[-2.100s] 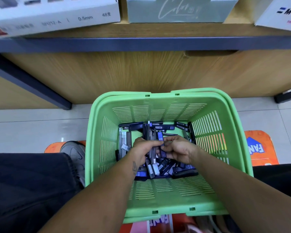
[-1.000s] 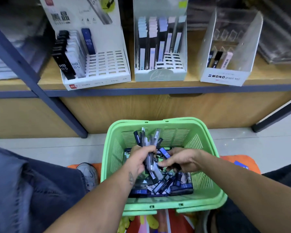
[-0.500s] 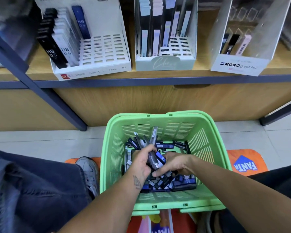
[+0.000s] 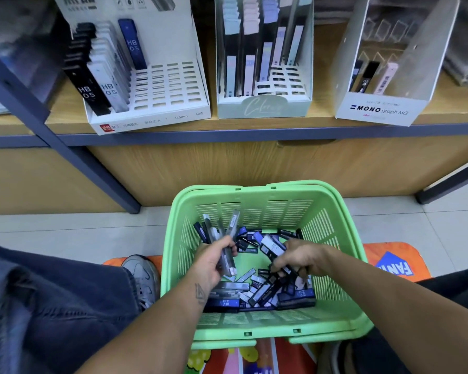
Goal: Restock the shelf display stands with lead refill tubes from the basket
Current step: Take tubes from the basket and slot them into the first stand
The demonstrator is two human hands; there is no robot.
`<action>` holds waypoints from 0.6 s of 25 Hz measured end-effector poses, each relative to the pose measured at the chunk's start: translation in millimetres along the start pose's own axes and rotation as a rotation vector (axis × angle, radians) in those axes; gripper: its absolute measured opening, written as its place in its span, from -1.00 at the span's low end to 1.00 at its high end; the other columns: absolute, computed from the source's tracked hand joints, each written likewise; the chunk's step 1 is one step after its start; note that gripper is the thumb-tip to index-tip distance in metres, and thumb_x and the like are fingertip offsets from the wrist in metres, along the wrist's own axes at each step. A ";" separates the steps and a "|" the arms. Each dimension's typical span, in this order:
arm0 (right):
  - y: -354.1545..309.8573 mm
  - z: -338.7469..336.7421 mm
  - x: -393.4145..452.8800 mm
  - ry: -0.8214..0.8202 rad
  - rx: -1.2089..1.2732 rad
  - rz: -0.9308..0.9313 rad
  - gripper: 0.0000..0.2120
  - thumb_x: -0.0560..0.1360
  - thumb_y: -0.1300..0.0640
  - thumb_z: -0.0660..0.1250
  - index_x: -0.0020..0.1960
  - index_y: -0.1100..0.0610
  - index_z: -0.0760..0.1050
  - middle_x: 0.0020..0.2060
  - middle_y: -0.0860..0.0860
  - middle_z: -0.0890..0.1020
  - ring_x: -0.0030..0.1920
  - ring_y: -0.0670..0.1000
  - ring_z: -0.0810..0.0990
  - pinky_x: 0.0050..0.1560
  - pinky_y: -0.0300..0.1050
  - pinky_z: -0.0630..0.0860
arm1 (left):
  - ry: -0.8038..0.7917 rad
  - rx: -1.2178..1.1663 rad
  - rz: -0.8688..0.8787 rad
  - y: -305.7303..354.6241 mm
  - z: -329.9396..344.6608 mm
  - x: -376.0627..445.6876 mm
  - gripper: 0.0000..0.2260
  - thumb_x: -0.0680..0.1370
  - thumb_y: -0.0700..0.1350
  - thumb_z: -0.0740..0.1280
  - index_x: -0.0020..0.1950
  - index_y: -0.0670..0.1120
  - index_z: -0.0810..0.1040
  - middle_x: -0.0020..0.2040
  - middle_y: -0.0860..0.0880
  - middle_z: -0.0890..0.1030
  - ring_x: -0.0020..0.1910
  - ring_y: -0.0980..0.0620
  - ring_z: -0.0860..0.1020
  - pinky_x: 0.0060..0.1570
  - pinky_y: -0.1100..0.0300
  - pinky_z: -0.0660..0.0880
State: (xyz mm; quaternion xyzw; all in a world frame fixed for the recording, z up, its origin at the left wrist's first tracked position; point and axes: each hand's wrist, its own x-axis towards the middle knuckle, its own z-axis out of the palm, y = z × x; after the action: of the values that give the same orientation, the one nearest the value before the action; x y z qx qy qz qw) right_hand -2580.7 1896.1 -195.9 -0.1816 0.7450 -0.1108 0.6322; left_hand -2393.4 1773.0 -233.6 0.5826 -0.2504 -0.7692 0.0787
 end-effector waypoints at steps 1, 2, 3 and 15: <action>-3.4 0.8 0.5 0.040 0.072 -0.025 -0.74 0.49 0.16 0.50 -0.01 0.19 0.42 -0.15 0.10 0.63 -0.45 -0.13 0.37 -0.40 -0.23 0.33 | -0.027 0.057 -0.008 -1.4 1.6 -3.6 -0.74 0.44 -0.28 0.47 0.11 -0.25 0.62 -0.21 -0.12 0.66 -0.25 -0.01 0.60 -0.22 0.11 0.51; -7.9 3.2 0.2 0.079 0.124 -0.053 -0.74 0.50 0.18 0.48 -0.01 0.20 0.40 -0.20 0.07 0.63 -0.45 -0.13 0.36 -0.42 -0.23 0.30 | -0.065 0.117 -0.025 -2.8 5.1 -7.7 -0.75 0.44 -0.27 0.47 0.11 -0.26 0.62 -0.21 -0.12 0.67 -0.27 -0.01 0.61 -0.22 0.11 0.53; -12.3 6.7 1.5 0.097 0.157 -0.081 -0.72 0.50 0.19 0.48 0.04 0.23 0.40 -0.24 0.04 0.62 -0.43 -0.13 0.33 -0.41 -0.23 0.27 | -0.106 0.175 -0.047 -4.4 9.3 -10.8 -0.74 0.44 -0.28 0.47 0.11 -0.27 0.61 -0.21 -0.13 0.68 -0.28 -0.02 0.62 -0.21 0.09 0.56; -24.8 25.3 13.9 0.074 0.071 -0.181 -0.60 0.46 0.19 0.47 0.23 0.15 0.41 -0.31 0.00 0.49 -0.42 -0.10 0.36 -0.43 -0.19 0.30 | -0.214 0.113 -0.105 -7.5 38.7 -19.9 -0.44 0.25 0.01 0.67 0.14 -0.21 0.62 0.11 -0.31 0.66 -0.29 -0.05 0.54 -0.19 0.07 0.55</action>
State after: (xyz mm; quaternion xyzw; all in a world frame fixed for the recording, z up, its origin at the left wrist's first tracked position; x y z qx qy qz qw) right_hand -2554.4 1869.5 -203.1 -0.2214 0.7440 -0.2006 0.5976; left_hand -2422.2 1799.1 -212.5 0.5129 -0.2691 -0.8149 -0.0219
